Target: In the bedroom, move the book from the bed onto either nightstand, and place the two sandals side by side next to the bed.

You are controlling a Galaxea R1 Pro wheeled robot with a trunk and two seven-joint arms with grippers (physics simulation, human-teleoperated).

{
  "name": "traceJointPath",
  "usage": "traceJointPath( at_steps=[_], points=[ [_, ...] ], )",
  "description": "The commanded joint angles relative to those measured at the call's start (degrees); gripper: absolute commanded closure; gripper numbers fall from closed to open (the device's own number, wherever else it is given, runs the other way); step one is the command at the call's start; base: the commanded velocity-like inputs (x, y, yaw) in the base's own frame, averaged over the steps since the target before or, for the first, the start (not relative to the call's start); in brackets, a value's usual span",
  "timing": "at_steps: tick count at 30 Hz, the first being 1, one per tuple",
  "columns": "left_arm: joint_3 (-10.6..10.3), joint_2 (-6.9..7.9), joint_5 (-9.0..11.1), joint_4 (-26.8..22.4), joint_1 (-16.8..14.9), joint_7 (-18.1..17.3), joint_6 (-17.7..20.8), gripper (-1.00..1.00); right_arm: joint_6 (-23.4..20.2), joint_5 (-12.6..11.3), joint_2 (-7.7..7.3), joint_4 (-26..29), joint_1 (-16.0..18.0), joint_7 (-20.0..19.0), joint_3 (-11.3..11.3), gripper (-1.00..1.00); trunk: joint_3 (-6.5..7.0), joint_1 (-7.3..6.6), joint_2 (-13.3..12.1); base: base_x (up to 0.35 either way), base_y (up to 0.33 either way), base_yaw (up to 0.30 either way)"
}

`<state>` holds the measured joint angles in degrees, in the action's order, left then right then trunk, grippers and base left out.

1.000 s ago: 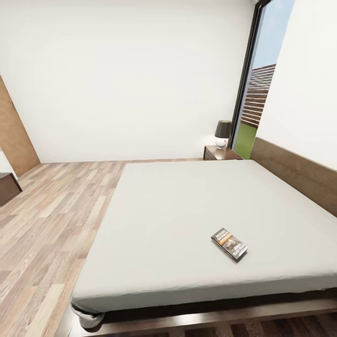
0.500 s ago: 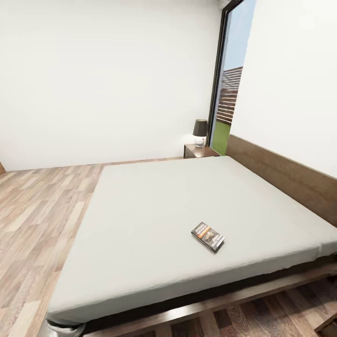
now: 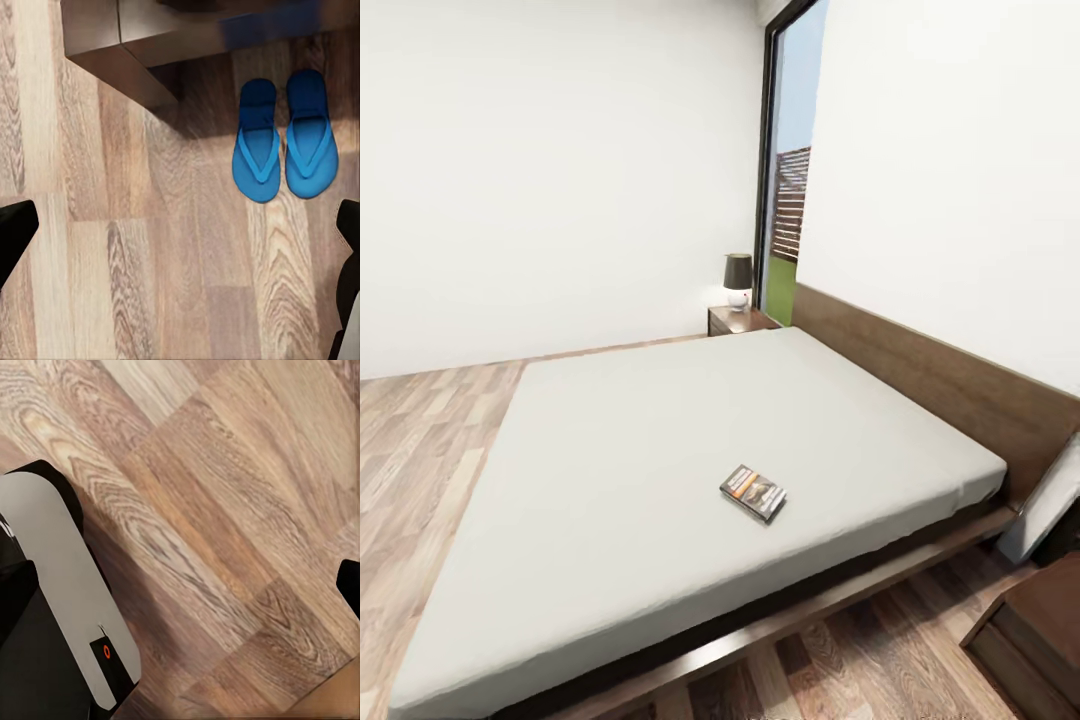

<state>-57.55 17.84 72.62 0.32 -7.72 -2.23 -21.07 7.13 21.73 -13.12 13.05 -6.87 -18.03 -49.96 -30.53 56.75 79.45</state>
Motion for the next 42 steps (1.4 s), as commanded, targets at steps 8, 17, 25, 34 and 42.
traceJointPath(
  at_steps=[8,17,25,34,42],
  points=[
    [-0.45,0.0,0.65,0.03,-0.01,-0.23,-0.12,-1.0,0.17,0.5,0.02,0.05,0.01,-0.34,-0.49,-1.0,-0.04,0.0,0.03,-0.007,-0.01,-0.294],
    [-0.46,0.0,0.67,0.03,-0.03,-0.2,-0.12,-1.0,0.17,0.43,0.08,0.05,0.01,-0.34,-0.49,-1.0,-0.04,0.0,0.03,-0.001,-0.002,-0.294],
    [-0.52,0.0,0.66,0.03,-0.02,-0.15,-0.13,-1.0,0.17,0.39,0.11,0.01,0.01,-0.34,-0.49,-1.0,-0.04,0.0,0.03,0.0,-0.001,-0.294],
    [-2.06,-0.11,0.67,0.03,-0.08,-0.15,-0.1,-1.0,0.17,0.38,0.56,0.04,0.01,-0.34,-0.5,-1.0,-0.04,0.0,0.03,0.056,-0.114,-0.212],
    [-2.37,-0.75,0.69,0.03,-0.09,-0.09,0.13,-1.0,0.17,0.41,1.13,0.13,0.01,-0.35,0.76,-1.0,-0.04,0.0,0.03,0.143,-0.216,-0.044]
  ],
)
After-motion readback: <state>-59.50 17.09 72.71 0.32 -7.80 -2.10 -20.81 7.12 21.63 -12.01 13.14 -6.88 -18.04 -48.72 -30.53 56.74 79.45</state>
